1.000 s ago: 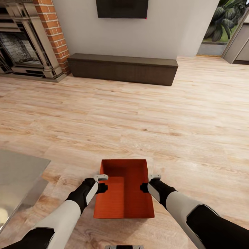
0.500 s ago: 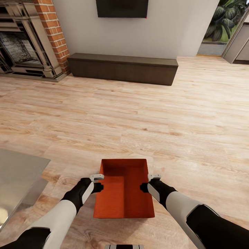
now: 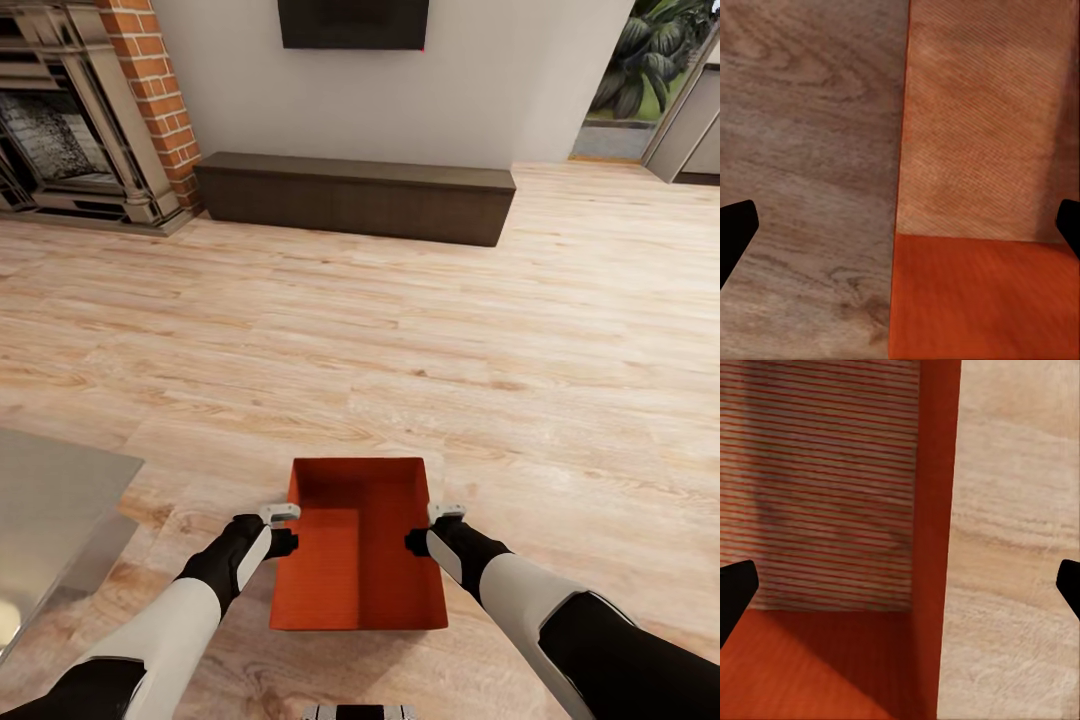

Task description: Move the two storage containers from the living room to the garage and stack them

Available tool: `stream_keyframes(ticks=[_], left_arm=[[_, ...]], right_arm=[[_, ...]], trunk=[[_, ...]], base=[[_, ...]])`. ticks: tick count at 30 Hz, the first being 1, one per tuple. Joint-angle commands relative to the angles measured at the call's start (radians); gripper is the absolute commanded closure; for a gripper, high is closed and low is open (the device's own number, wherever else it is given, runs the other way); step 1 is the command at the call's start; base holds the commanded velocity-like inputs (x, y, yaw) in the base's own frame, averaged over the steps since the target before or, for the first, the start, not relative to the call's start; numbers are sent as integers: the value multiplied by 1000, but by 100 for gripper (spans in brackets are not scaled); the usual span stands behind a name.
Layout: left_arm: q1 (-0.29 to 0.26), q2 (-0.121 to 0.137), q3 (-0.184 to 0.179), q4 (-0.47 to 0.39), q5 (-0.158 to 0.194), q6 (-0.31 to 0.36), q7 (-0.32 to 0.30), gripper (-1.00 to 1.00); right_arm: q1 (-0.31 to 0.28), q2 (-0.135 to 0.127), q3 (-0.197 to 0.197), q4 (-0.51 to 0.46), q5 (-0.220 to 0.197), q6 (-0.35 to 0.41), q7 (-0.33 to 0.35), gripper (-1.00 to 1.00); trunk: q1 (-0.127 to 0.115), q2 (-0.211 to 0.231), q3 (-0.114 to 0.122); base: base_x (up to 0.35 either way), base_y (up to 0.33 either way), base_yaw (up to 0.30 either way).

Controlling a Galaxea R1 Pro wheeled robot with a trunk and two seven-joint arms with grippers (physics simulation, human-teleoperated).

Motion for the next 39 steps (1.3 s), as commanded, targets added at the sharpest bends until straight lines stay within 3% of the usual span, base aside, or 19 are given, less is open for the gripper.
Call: stream_keyframes(ticks=[1, 10, 39], left_arm=[[0, 0, -2, -2, 11, 4, 7, -100], [0, 1, -3, 1, 11, 5, 7, -100], [0, 3, 0, 58, 11, -50, 5, -100]], right_arm=[[0, -1, 8, -2, -9, 5, -6, -100], [0, -2, 8, -2, -9, 3, -6, -100], [0, -2, 8, -2, -9, -1, -6, -100]], trunk=[[4, -8, -4], [38, -71, -32], [38, -71, -32]], base=[[0, 0, 0], [0, 0, 0], [0, 0, 0]])
